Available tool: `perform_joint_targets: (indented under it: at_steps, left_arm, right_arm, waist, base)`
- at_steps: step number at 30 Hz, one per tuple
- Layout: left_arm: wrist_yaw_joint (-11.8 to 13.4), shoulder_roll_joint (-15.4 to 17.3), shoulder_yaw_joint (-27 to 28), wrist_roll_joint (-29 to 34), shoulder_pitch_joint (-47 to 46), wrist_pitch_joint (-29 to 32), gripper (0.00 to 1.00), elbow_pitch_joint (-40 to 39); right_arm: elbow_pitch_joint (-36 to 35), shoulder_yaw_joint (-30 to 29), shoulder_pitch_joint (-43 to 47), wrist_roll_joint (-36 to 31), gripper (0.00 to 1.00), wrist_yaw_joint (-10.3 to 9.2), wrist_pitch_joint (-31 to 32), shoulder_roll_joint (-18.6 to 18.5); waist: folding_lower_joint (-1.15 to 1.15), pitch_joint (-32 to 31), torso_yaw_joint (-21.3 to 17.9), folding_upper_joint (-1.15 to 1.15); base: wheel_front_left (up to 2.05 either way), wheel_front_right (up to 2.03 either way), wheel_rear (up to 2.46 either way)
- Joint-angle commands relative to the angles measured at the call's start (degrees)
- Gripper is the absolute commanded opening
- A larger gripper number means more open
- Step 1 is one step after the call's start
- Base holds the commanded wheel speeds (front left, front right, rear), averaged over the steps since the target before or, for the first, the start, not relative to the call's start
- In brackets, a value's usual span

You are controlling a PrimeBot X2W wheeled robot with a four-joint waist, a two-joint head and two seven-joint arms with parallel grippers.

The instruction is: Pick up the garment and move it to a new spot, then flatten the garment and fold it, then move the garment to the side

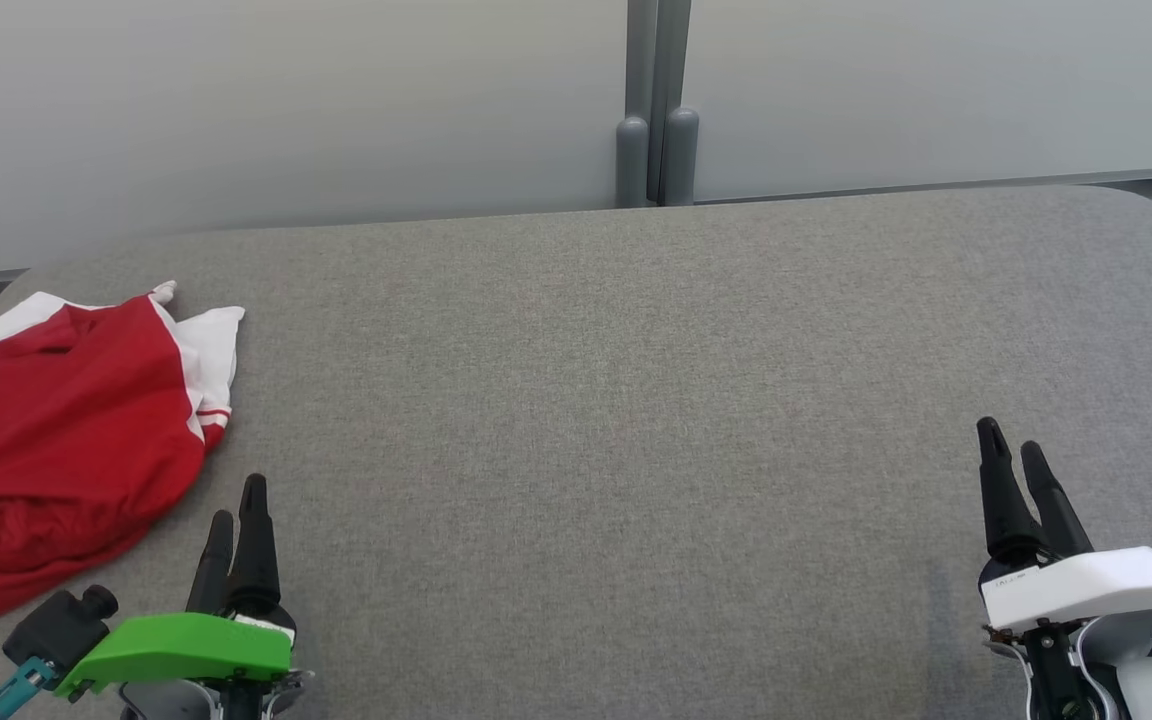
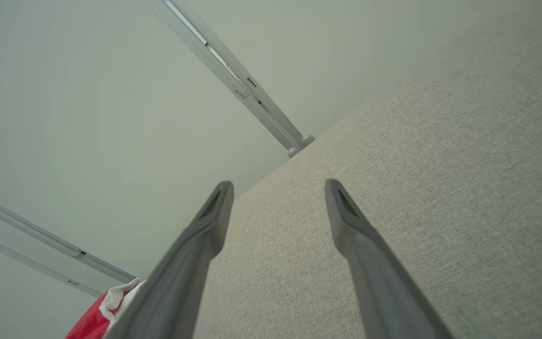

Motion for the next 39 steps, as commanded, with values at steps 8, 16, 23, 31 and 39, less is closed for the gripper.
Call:
perform_joint_targets:
  at_steps: [8,16,23,31,39]
  left_arm:
    - [-0.14,0.72,-0.2,9.41,-0.35,-1.8,1.0,-0.05]
    - [-0.21,1.3,-0.68,16.97,-0.4,-3.19,1.0,0.88]
    - [-0.27,1.54,-1.17,22.04,0.07,-4.33,1.0,1.82]
    - [-0.3,1.77,-0.65,26.73,0.61,-5.59,1.0,2.08]
    - [-0.29,2.02,-0.82,30.52,1.1,-6.63,1.0,2.06]
  right_arm:
    - [-1.13,0.36,0.12,-8.24,1.0,0.03,-1.64,-1.54]
    - [-0.81,0.73,-0.07,-13.63,1.0,0.03,-2.84,-2.48]
    - [-0.27,0.62,0.17,-17.47,1.0,0.03,-3.88,-3.13]
    - [-0.17,0.5,0.57,-21.44,1.0,0.03,-4.91,-3.65]
    - [-0.47,0.47,1.13,-24.0,1.0,0.04,-5.79,-4.3]
  waist:
    - [0.0,0.07,0.02,0.2]
    - [0.0,0.15,0.04,0.23]
    - [0.0,0.21,0.12,0.25]
    - [0.0,0.21,0.39,0.28]
    - [0.0,0.07,0.54,0.3]
  base:
    - [0.0,0.0,0.0]
    - [0.0,0.0,0.0]
    - [0.0,0.0,0.0]
    - [0.0,0.0,0.0]
    - [0.0,0.0,0.0]
